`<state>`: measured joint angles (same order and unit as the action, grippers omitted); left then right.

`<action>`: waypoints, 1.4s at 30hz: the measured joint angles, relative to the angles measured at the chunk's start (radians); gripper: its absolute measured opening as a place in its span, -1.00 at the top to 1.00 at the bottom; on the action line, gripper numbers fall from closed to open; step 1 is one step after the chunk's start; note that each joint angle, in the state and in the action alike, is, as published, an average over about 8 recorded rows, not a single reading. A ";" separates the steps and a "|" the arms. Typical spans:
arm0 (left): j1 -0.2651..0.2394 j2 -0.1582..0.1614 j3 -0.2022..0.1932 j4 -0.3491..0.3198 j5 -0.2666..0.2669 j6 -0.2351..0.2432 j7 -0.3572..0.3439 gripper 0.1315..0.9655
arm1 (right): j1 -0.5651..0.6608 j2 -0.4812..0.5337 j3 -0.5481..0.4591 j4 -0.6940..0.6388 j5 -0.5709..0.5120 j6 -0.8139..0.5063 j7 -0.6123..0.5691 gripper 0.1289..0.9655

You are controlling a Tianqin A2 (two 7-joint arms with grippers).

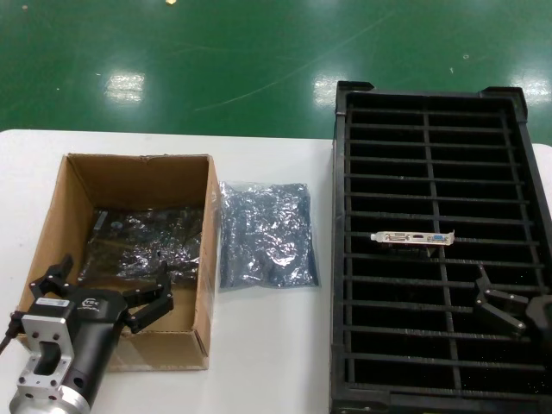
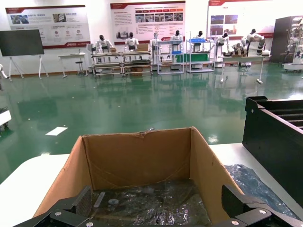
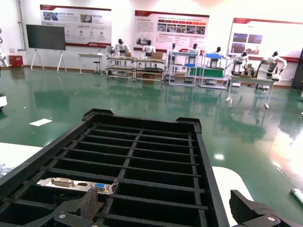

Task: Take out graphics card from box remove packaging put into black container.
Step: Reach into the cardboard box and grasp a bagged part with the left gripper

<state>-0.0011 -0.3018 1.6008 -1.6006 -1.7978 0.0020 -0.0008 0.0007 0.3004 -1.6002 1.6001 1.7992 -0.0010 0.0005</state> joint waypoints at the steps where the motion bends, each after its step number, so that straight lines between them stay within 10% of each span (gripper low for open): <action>1: 0.000 0.000 0.000 0.000 0.000 0.000 0.000 -1.00 | 0.000 0.000 0.000 0.000 0.000 0.000 0.000 -1.00; 16: -0.002 -0.048 0.016 -0.012 -0.007 0.000 -0.007 -1.00 | 0.000 0.000 0.000 0.000 0.000 0.000 0.000 -1.00; 27: -0.182 -0.398 0.239 0.054 -0.108 -0.060 0.089 -1.00 | 0.000 0.000 0.000 0.000 0.000 0.000 0.000 -1.00; 35: -0.495 -0.530 0.468 0.277 0.147 0.206 0.005 -1.00 | 0.000 0.000 0.000 0.000 0.000 0.000 0.000 -1.00; 42: -0.753 -0.484 0.637 0.512 0.424 0.473 -0.023 -1.00 | 0.000 0.000 0.000 0.000 0.000 0.000 0.000 -1.00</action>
<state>-0.7539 -0.7858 2.2380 -1.0882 -1.3739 0.4751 -0.0236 0.0007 0.3004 -1.6002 1.6000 1.7992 -0.0009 0.0005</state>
